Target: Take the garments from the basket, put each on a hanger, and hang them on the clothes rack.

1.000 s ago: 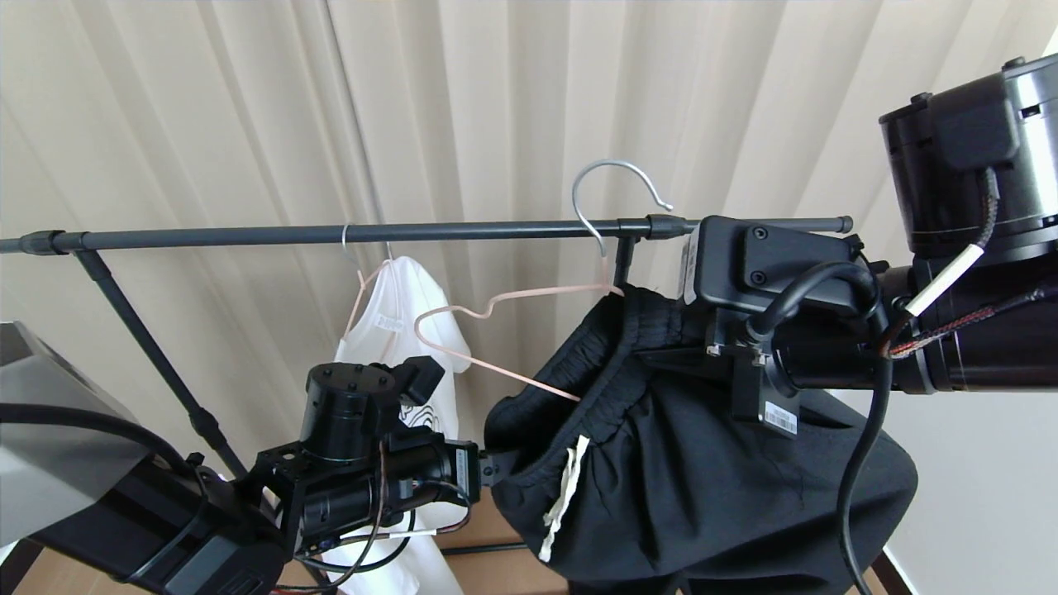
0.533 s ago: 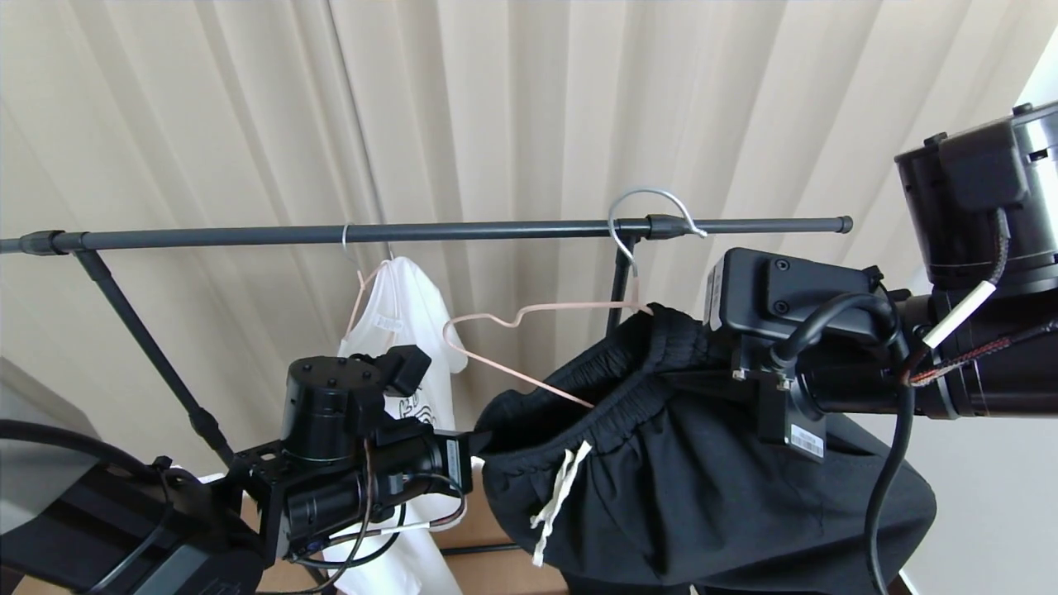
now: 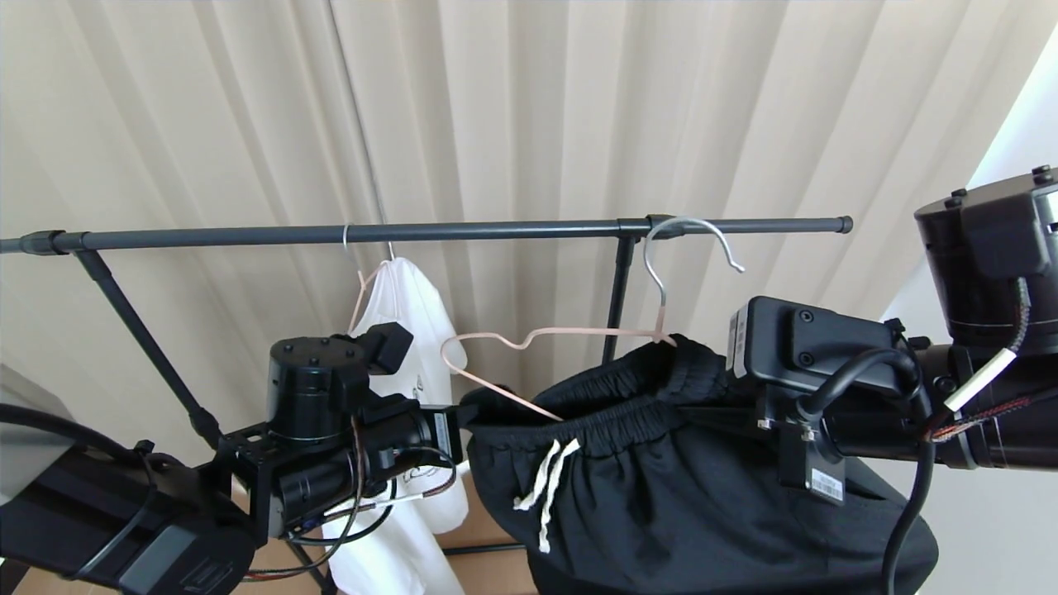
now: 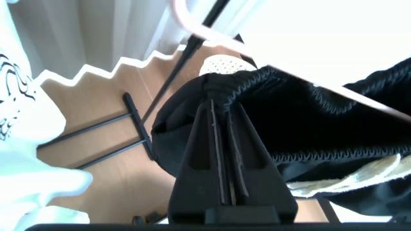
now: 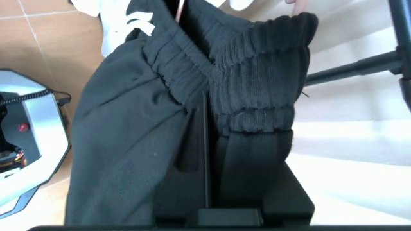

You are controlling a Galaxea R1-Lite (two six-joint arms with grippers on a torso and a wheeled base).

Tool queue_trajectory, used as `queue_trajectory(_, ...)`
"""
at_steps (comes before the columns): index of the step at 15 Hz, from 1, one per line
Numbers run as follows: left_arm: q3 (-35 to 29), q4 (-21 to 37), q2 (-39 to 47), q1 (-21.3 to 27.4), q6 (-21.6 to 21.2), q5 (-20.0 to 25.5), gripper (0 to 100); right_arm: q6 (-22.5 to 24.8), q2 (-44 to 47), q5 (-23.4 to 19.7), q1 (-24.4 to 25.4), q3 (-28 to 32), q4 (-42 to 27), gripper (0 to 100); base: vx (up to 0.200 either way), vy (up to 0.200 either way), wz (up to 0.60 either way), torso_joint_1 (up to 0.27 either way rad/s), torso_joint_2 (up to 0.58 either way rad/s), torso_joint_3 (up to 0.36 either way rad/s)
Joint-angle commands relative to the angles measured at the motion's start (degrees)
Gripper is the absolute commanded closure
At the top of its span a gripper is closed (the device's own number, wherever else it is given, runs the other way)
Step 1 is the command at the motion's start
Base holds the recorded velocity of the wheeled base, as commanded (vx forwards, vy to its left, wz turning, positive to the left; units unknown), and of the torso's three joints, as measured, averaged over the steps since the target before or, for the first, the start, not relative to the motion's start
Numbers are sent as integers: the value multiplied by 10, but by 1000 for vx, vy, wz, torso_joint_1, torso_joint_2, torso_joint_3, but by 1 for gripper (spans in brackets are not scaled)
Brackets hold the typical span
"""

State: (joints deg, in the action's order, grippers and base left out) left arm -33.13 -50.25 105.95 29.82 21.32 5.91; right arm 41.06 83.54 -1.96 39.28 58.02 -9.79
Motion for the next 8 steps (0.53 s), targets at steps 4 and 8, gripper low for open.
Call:
queue_trajectory(4,-19,2,12,-27,0,0,100,1,-44,0,-7,-41,5,100,0,0,0,0,0,0)
queue_trajectory(8,-47,5,13,-37,0,0,100,2,-58,2,-7,-73,4,100,0,0,0,0,0,0)
